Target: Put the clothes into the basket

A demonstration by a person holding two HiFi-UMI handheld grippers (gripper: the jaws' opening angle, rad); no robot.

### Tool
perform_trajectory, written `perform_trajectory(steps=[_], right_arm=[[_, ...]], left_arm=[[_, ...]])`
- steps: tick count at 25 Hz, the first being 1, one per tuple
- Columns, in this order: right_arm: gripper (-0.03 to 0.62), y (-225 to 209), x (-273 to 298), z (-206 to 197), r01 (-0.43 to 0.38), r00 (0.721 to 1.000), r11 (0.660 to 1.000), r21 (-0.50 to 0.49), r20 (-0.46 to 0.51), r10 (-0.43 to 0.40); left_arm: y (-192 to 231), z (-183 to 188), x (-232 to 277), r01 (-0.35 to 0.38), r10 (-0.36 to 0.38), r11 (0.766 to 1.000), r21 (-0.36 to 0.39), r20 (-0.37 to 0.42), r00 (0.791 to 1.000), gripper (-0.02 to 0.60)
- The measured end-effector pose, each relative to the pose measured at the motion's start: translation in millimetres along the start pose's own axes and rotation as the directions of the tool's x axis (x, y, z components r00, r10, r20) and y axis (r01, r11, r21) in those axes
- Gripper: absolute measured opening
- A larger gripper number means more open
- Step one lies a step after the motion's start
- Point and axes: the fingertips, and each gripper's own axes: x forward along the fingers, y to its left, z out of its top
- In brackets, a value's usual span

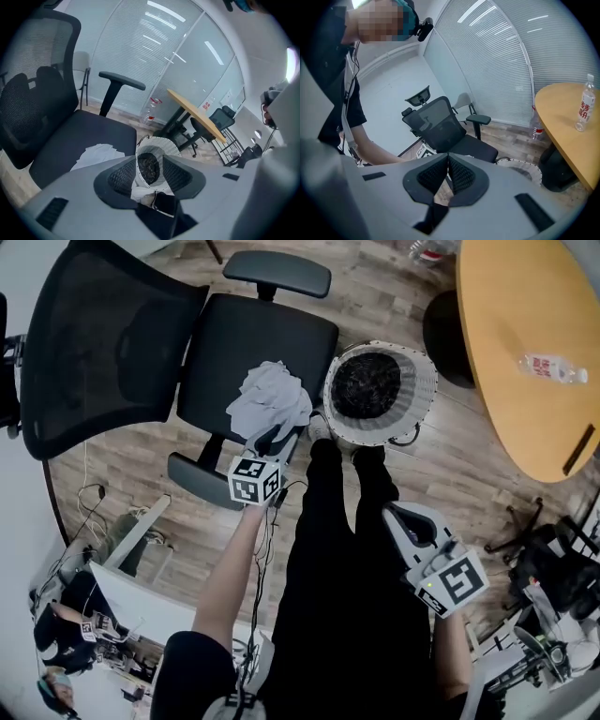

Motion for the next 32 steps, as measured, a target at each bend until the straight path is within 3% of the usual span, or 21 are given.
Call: perform_trajectory(steps=[6, 18, 26, 29, 32], right_arm=[[0.017, 0, 12, -20, 0.002, 0.999, 0.999, 0.040, -0.042, 0.000], [0.017, -4, 18, -40, 0.033, 0.997, 0.997, 0.076, -0.071, -0.027], [0.017, -7, 22, -50, 0.039, 0.992, 0.996, 0.082, -0.123, -0.029], [0.017, -4, 27, -51, 0.031, 0.991, 0.996, 0.080, -0.130, -0.020], [0.017, -1, 33, -49, 0.020, 0.993, 0.996, 0.091, -0.121, -0.009]], left_arm=[[26, -21, 32, -0.062, 0.060, 0.996, -0.060, -0.046, 0.997, 0.200], [73, -53, 61, -0.195, 0.189, 0.981, -0.027, -0.142, 0.972, 0.271], [109, -64, 75, -0.310, 0.312, 0.950, 0.040, -0.191, 0.931, 0.331], [118, -70, 82, -0.337, 0.338, 0.941, 0.043, -0.209, 0.918, 0.342], [127, -72, 93, -0.349, 0.360, 0.933, 0.092, -0.220, 0.906, 0.348]])
